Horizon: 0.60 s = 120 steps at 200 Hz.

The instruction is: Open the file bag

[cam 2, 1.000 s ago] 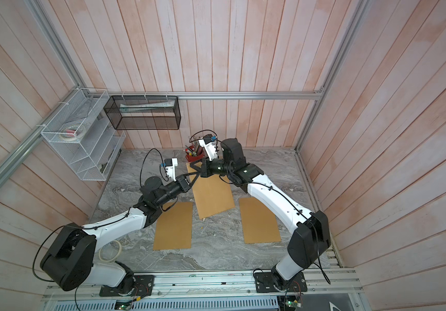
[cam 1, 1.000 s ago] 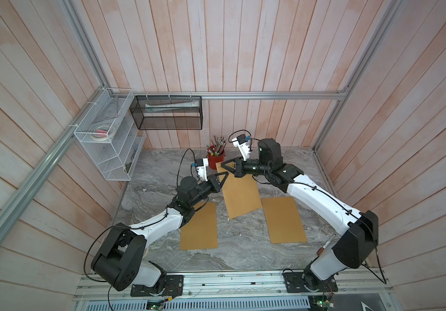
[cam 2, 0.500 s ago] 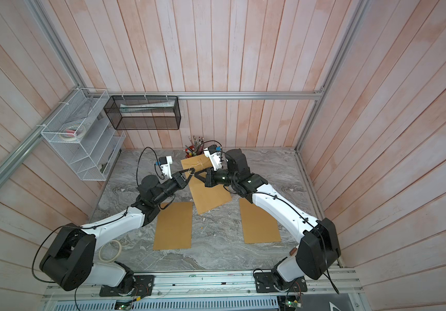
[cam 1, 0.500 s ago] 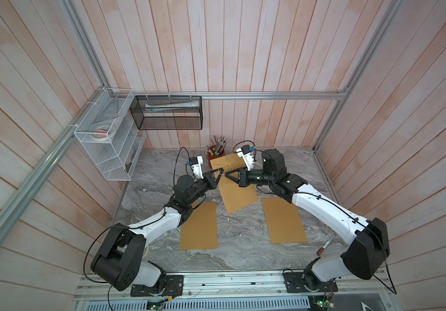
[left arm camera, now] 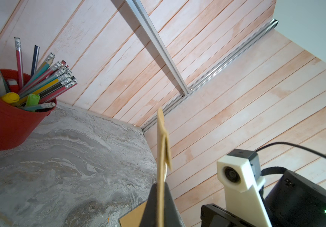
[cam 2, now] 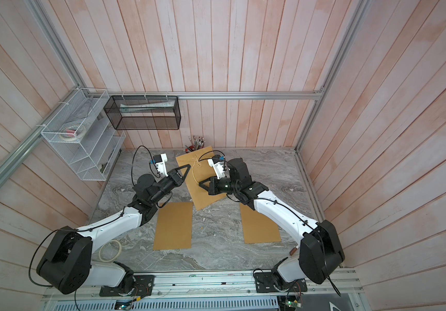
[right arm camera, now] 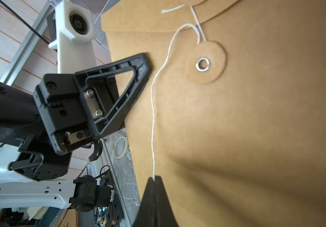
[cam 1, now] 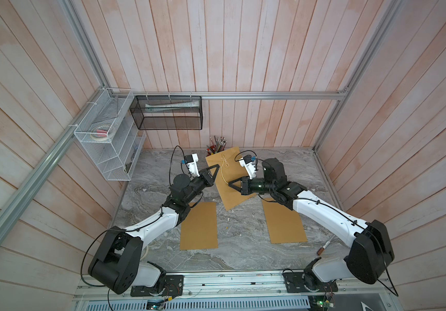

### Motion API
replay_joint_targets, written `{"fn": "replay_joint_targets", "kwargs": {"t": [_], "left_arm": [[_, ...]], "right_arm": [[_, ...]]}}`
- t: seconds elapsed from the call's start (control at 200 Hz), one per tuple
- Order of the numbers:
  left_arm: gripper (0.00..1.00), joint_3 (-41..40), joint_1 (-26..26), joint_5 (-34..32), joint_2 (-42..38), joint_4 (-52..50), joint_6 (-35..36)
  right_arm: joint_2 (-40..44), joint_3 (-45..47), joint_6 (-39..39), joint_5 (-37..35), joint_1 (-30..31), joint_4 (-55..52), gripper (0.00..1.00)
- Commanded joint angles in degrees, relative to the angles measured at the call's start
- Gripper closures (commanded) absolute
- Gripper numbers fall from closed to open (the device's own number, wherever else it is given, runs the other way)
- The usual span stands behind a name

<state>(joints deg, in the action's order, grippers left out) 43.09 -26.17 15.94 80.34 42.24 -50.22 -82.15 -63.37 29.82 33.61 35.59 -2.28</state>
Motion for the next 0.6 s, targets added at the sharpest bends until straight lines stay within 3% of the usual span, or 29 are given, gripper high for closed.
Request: {"fn": "replay_joint_targets", "kwargs": {"t": [0.0, 0.595], "left_arm": [[1.00, 1.95, 0.49, -0.74, -1.59, 1.88, 0.69], [1.00, 1.03, 1.20, -1.28, -3.08, 1.29, 1.17]], "right_arm": [[1.27, 1.31, 0.50, -0.56, -0.77, 1.31, 1.00], [4.26, 7.17, 0.50, -0.65, -5.34, 0.19, 1.00]]}}
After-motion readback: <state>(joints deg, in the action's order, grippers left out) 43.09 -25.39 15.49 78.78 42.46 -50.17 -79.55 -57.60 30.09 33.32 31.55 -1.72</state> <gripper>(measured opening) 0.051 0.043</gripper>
